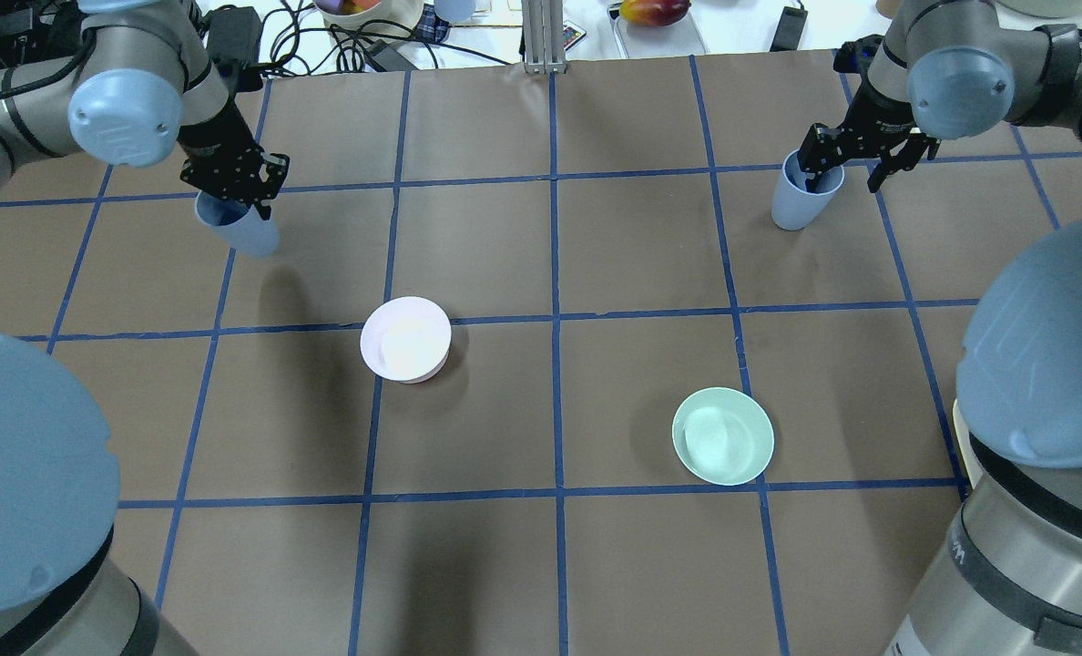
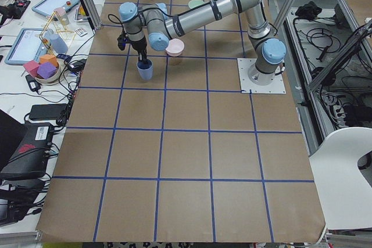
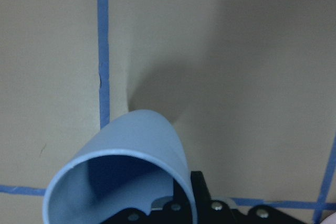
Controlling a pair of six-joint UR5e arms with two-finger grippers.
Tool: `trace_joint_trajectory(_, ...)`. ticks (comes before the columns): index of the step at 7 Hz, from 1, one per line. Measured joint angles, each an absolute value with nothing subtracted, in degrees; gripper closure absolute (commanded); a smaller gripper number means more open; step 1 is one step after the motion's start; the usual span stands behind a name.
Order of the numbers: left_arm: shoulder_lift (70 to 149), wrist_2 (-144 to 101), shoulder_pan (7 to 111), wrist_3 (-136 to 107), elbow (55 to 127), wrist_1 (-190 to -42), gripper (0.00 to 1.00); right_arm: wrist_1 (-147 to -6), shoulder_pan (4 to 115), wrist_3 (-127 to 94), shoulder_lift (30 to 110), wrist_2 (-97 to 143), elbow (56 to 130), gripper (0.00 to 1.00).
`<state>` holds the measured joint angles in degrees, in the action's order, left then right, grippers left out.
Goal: Stack blue cups with both arms
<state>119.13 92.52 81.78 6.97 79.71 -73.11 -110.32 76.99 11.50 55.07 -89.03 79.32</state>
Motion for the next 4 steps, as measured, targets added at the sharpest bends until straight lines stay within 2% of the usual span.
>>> trace_joint_trajectory(2, 120.72, 88.75, 88.88, -1.84, 75.04, -70.56, 1.00, -110.08, 76.99, 11.42, 54.89, -89.25, 79.35, 1.00)
trace_joint_trajectory(4, 123.56, 87.14, 97.34, -9.67, 73.96, -63.54, 1.00, -109.18, 76.96, 11.15, 55.30, -89.46, 78.77, 1.00)
